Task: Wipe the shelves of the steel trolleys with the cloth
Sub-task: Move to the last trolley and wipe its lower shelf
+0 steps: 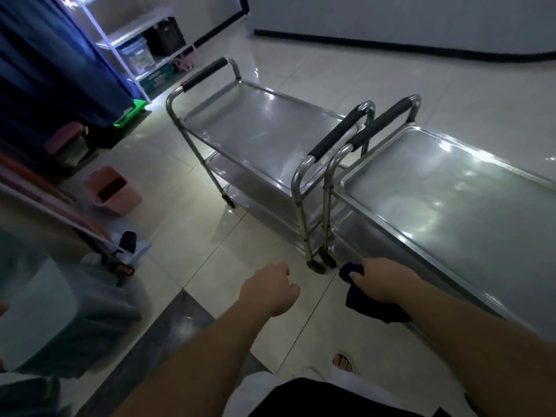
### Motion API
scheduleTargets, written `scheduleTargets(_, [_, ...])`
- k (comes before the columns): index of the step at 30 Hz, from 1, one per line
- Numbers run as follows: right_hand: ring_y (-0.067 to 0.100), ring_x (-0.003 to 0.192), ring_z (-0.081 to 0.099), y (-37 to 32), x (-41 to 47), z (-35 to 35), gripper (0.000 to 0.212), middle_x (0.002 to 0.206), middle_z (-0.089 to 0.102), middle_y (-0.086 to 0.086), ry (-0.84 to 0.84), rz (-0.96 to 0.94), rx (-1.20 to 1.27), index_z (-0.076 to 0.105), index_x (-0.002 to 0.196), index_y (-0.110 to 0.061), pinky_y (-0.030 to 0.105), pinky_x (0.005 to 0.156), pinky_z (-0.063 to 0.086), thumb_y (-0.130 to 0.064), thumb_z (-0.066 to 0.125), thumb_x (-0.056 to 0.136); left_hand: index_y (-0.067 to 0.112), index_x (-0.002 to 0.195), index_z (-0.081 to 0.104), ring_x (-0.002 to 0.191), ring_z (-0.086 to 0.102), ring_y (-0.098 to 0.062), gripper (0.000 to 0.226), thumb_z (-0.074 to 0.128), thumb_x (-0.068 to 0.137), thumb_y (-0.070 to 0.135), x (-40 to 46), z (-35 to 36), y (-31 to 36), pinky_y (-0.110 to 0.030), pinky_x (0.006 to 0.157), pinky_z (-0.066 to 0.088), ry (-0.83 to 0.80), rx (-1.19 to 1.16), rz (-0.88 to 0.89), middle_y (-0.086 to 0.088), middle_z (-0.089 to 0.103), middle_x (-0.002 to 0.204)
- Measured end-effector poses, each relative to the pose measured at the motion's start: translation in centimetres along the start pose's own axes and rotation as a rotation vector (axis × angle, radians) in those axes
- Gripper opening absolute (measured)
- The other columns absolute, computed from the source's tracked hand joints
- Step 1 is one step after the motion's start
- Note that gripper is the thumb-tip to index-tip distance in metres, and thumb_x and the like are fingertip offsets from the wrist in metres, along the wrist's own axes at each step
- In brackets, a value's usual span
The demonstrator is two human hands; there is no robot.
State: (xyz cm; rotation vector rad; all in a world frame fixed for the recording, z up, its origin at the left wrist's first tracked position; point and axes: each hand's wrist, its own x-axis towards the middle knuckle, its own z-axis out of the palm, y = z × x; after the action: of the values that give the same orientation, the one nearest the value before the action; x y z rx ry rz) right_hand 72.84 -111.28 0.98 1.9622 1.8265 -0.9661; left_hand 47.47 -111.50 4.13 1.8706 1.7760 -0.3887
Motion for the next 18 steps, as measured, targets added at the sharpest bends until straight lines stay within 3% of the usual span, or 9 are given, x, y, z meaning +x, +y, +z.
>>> scheduleTargets(5, [0.020,0.092,0.056,1.3,1.4,-1.1,0.045,0.112,0.062,0.004,0.016,0.090,0.097,0.058,0.127,-0.019,0.035,0.080,0.047,-0.053,0.038,0.105,0.021,0.134,0.055,0.112,0.061,-0.025,0.047,0.052,0.096,0.048,5.4,-2.2,2.2,-0.042,0.095,0.053,-0.040,0.056,0.116,-0.004,0.060,0.133])
scheduleTargets(9, [0.021,0.092,0.057,1.4,2.7,-1.8,0.043,0.100,0.055,0.000,0.043,0.206,0.187,0.057,0.121,-0.020,0.036,0.079,0.047,-0.055,0.038,0.105,0.024,0.138,0.054,0.117,0.060,-0.025,0.049,0.051,0.094,0.047,10.4,-3.7,3.2,-0.039,0.093,0.050,-0.098,0.084,0.223,-0.003,0.060,0.136])
scheduleTargets(13, [0.022,0.092,0.056,0.2,3.9,-2.2,0.040,0.112,0.063,0.004,0.104,0.368,0.325,0.057,0.118,-0.020,0.035,0.078,0.043,-0.053,0.039,0.105,0.023,0.134,0.057,0.113,0.061,-0.026,0.046,0.050,0.094,0.045,15.1,-5.3,3.4,-0.038,0.092,0.052,-0.165,0.111,0.347,-0.004,0.064,0.130])
scheduleTargets(16, [0.023,0.092,0.056,-1.3,4.6,-1.8,0.044,0.117,0.066,0.006,0.126,0.476,0.421,0.059,0.124,-0.018,0.035,0.078,0.044,-0.052,0.040,0.105,0.025,0.126,0.058,0.100,0.060,-0.023,0.040,0.051,0.093,0.046,18.0,-6.5,3.0,-0.038,0.084,0.052,-0.208,0.160,0.425,-0.001,0.066,0.121])
scheduleTargets(18, [0.024,0.095,0.060,-2.3,5.2,-1.2,0.045,0.118,0.066,0.007,0.131,0.526,0.491,0.059,0.127,-0.017,0.035,0.079,0.046,-0.051,0.041,0.105,0.023,0.125,0.058,0.101,0.061,-0.024,0.039,0.052,0.093,0.045,20.1,-6.8,3.0,-0.039,0.085,0.053,-0.234,0.192,0.468,-0.002,0.065,0.119])
